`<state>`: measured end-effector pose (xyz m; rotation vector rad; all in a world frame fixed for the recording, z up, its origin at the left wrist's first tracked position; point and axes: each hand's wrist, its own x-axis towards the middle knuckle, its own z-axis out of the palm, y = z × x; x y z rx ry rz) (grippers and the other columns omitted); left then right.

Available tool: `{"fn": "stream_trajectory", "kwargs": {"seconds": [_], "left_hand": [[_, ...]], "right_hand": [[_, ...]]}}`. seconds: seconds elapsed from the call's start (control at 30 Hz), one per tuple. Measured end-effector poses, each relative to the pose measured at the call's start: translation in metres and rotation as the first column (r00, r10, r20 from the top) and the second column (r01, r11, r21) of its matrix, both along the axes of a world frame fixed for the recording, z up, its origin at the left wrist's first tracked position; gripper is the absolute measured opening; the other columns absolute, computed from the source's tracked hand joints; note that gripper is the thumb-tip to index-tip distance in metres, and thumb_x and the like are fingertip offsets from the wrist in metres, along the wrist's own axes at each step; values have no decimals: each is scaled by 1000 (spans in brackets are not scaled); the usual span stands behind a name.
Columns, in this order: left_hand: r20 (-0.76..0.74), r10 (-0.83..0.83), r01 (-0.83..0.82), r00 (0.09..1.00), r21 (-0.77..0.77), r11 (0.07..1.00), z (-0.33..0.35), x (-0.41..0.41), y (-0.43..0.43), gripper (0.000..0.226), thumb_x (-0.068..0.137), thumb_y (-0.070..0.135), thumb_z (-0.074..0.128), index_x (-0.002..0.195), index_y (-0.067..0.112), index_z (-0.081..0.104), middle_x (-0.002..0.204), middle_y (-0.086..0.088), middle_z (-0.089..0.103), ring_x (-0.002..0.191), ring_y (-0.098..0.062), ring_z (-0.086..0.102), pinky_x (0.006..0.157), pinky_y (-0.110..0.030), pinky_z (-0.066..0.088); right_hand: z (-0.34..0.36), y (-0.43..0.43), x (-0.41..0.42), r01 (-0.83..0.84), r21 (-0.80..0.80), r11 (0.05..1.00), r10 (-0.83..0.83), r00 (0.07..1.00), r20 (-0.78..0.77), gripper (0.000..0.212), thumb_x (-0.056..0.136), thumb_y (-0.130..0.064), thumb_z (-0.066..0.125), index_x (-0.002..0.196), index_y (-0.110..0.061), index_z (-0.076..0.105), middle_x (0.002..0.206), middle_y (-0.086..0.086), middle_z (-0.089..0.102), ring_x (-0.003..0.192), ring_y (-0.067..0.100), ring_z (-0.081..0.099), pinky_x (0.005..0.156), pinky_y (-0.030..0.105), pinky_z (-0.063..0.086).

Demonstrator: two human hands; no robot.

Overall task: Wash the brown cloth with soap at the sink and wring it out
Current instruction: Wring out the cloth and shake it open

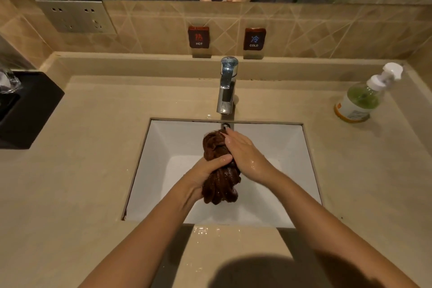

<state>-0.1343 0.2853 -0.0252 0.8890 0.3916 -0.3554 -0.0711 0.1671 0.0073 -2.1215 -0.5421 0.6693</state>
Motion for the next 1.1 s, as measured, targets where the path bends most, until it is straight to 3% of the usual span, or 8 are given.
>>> {"fn": "stream_trajectory", "kwargs": {"seconds": [0.1, 0.23, 0.33, 0.43, 0.7, 0.8, 0.93, 1.1], "left_hand": [[-125, -44, 55, 991, 85, 995, 6, 0, 2, 28, 75, 19, 67, 99, 7, 60, 67, -8, 73, 59, -22, 69, 60, -33, 57], [-224, -121, 147, 967, 105, 984, 8, 2, 1, 53, 57, 20, 80, 105, 5, 63, 76, -12, 73, 68, -25, 69, 70, -37, 54], [-289, -169, 210, 942, 117, 971, 0, 4, 1, 68, 49, 28, 81, 110, 3, 65, 86, -14, 72, 78, -28, 66, 76, -38, 52], [-316, -190, 237, 930, 117, 965, -6, 5, 0, 63, 55, 29, 77, 110, 1, 65, 84, -13, 70, 74, -27, 64, 71, -36, 51], [-207, -106, 99, 973, -41, 994, -18, -2, 3, 49, 72, 33, 71, 109, 2, 63, 96, -20, 71, 83, -31, 69, 81, -44, 55], [-157, -260, 278, 953, 108, 954, -15, 0, 5, 52, 67, 31, 79, 109, 6, 61, 93, -14, 70, 79, -25, 69, 73, -38, 57], [-242, -354, 407, 903, 225, 885, -5, -1, 4, 25, 76, 11, 72, 99, 6, 63, 86, -12, 63, 68, -21, 65, 63, -33, 56], [-315, -329, 372, 890, 87, 924, -6, -7, 4, 54, 54, 17, 78, 105, 4, 63, 80, -9, 65, 64, -18, 61, 54, -28, 52]], "right_hand": [[12, -6, 27, -91, 136, 987, 125, 954, -273, 48, 92, -45, 45, 138, -31, 38, 150, 1, 32, 137, 18, 31, 114, 38, 27], [2, -7, 42, -143, 338, 930, 305, 812, -497, 46, 82, -34, 58, 127, -35, 50, 137, 1, 46, 125, 22, 48, 103, 35, 43], [-11, 0, 35, -61, 428, 902, 284, 829, -482, 29, 79, -18, 61, 106, -9, 64, 108, 4, 67, 103, 23, 63, 89, 32, 51], [-28, 1, 27, 151, 413, 898, 92, 854, -512, 14, 75, -16, 68, 87, -10, 64, 84, 9, 67, 84, 23, 64, 86, 41, 50], [-43, 3, 21, 289, 302, 909, -195, 932, -306, 4, 85, -19, 63, 83, -18, 60, 85, 5, 62, 83, 21, 61, 81, 37, 49], [-45, 12, 10, 322, 252, 913, -292, 945, -148, 8, 87, -22, 59, 84, -16, 55, 82, 1, 59, 80, 16, 57, 70, 24, 47], [-27, 11, 15, 61, 151, 987, -13, 953, -301, 32, 90, -43, 52, 102, -14, 60, 100, 3, 65, 96, 17, 61, 83, 25, 49], [-19, -16, 48, -103, 415, 904, 367, 687, -628, 53, 85, -50, 53, 132, -26, 46, 137, 5, 52, 125, 20, 51, 105, 35, 42]]}}
